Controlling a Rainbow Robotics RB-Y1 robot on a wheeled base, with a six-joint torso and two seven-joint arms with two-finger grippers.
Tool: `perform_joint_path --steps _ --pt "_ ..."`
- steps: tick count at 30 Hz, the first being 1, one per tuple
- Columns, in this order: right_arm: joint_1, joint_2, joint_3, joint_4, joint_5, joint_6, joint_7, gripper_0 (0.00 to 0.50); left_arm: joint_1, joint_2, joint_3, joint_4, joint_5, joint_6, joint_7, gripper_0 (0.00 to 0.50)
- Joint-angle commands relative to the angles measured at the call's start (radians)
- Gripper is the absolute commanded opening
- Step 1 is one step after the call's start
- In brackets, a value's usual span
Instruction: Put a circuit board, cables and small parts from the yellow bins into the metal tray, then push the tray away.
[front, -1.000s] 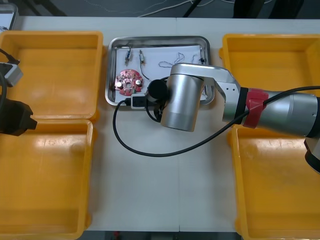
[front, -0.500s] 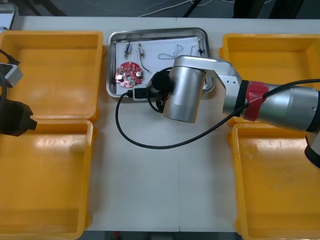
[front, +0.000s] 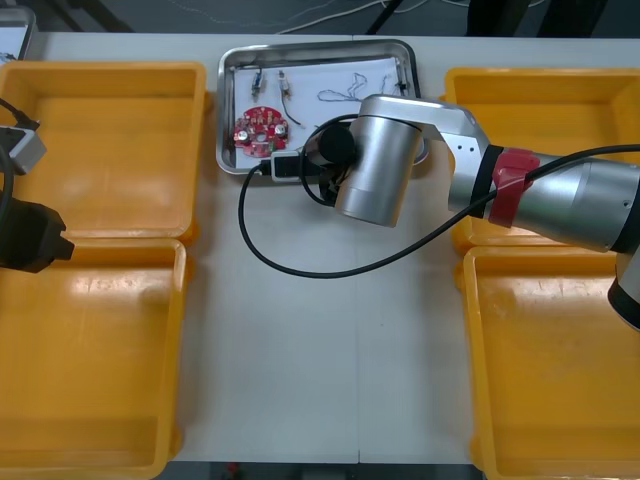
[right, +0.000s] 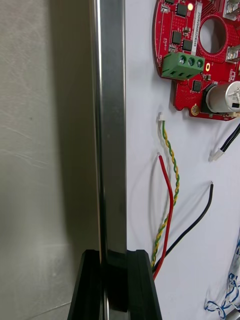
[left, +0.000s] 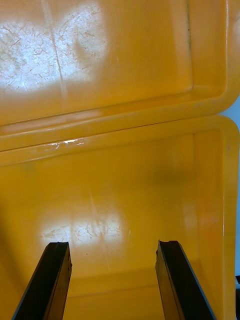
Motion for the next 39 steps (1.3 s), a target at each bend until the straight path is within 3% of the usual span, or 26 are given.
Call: perform_joint_path --steps 1,15,17,18,20,28,39 --pt "-0.062 0.019 0.009 0.025 0.011 -0.035 0.028 0.000 0.019 0.038 0.033 -0.028 -0.003 -0.009 -0.034 0.500" --pt "-0.071 0.025 0.009 0.032 0.011 -0.041 0.021 0.002 0.019 0.038 0.033 -0.028 -0.003 -0.009 -0.034 0.500" --pt "-0.071 0.025 0.009 0.032 0.011 -0.041 0.021 0.160 0.019 0.038 0.033 -0.028 -0.003 -0.009 -0.034 0.500" --pt "-0.071 0.025 0.009 0.032 0.010 -0.041 0.017 0.313 0.019 0.038 0.033 -0.028 -0.003 -0.009 -0.034 0.500" --pt "-0.071 0.026 0.009 0.032 0.011 -0.040 0.016 0.500 0.019 0.038 0.033 -0.028 -0.003 -0.009 -0.034 0.500" --pt "-0.070 0.026 0.002 0.012 0.010 -0.020 0.014 0.500 0.019 0.038 0.033 -0.028 -0.003 -0.009 -0.034 0.500" --pt "-0.048 0.016 -0.084 -0.132 0.010 0.196 0.027 0.500 0.019 0.038 0.033 -0.028 -0.003 -0.009 -0.034 0.500"
